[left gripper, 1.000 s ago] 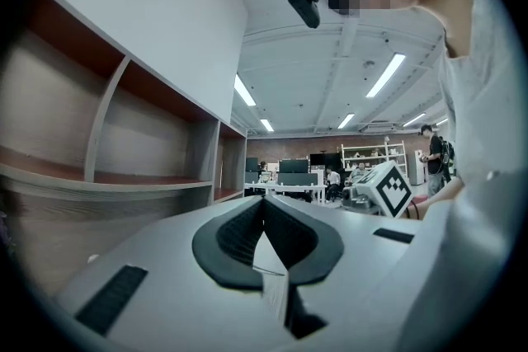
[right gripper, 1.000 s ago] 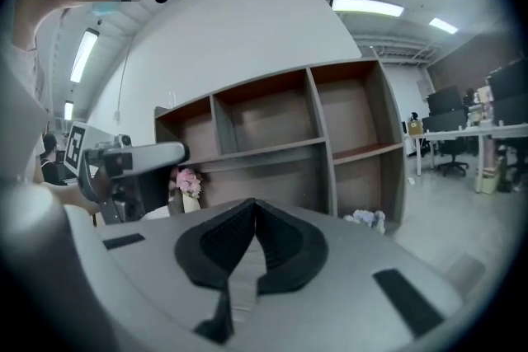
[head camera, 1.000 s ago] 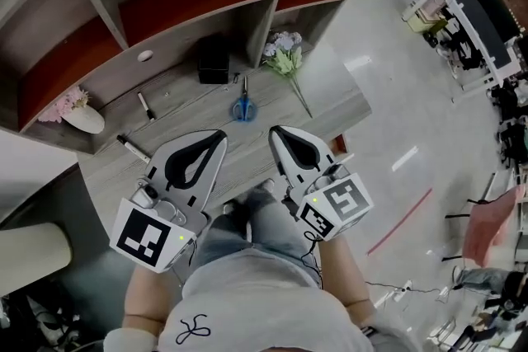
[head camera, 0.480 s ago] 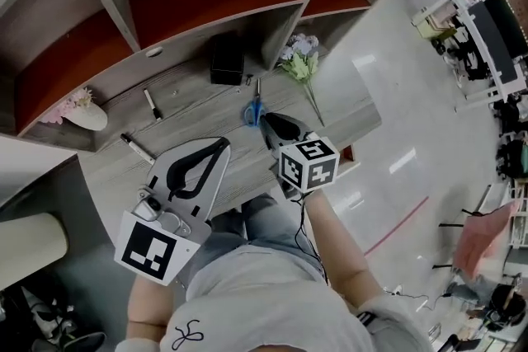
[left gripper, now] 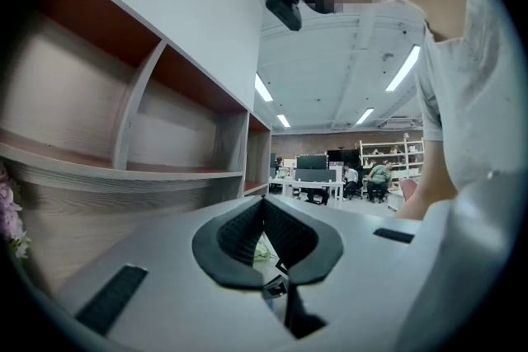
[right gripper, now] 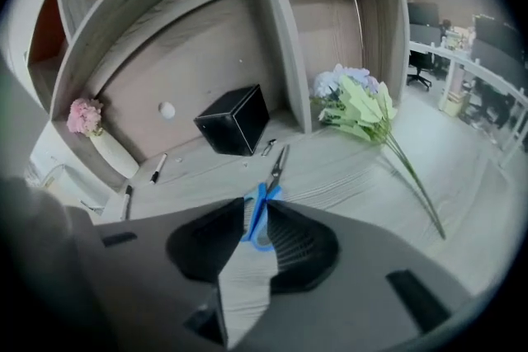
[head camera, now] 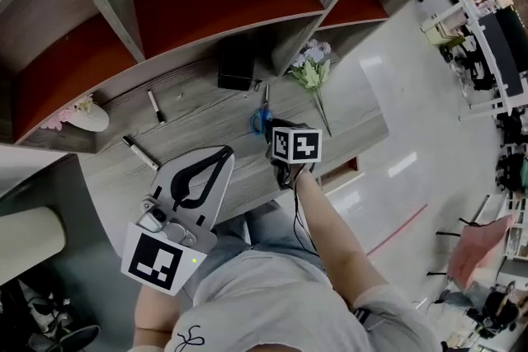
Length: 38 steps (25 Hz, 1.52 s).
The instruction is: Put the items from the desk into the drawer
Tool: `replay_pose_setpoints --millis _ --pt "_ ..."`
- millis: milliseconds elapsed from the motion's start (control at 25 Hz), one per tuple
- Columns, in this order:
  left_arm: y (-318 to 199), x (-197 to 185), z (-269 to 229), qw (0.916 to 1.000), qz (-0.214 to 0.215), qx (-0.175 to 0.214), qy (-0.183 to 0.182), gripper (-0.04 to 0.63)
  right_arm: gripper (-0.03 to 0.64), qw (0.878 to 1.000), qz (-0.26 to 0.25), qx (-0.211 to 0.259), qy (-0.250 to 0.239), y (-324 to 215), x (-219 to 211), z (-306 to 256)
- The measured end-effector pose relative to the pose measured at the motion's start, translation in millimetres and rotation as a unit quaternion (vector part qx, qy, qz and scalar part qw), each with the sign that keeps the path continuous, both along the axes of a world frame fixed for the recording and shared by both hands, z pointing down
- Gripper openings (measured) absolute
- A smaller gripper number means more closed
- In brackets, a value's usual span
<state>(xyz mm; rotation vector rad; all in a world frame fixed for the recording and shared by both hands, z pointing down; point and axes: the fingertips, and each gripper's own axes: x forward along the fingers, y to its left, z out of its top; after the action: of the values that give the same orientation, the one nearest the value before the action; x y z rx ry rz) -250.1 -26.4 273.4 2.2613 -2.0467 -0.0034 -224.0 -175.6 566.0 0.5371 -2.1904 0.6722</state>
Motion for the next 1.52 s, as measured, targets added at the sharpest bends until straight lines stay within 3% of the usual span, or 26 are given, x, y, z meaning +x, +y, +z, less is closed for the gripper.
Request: replay_pose_setpoints --millis 280,800,1200,1520 --pt "1 -8 11 0.9998 -0.011 -0.014 0.005 0.009 0.112 0.998 0.000 -0.029 0.051 5 -3 33" --pt "4 -17 16 0.9996 -0.021 -0.014 0.009 0.009 0.101 0.986 -0.062 0.037 0.148 5 -11 41" --pt "15 -17 15 0.9994 -0.028 -0.019 0.007 0.009 0.083 0.992 -0.014 0.032 0.119 9 -2 38" --pt "19 -3 6 0.9999 -0.013 -0.006 -0.003 0.009 0.083 0.997 0.011 0.036 0.066 13 9 8"
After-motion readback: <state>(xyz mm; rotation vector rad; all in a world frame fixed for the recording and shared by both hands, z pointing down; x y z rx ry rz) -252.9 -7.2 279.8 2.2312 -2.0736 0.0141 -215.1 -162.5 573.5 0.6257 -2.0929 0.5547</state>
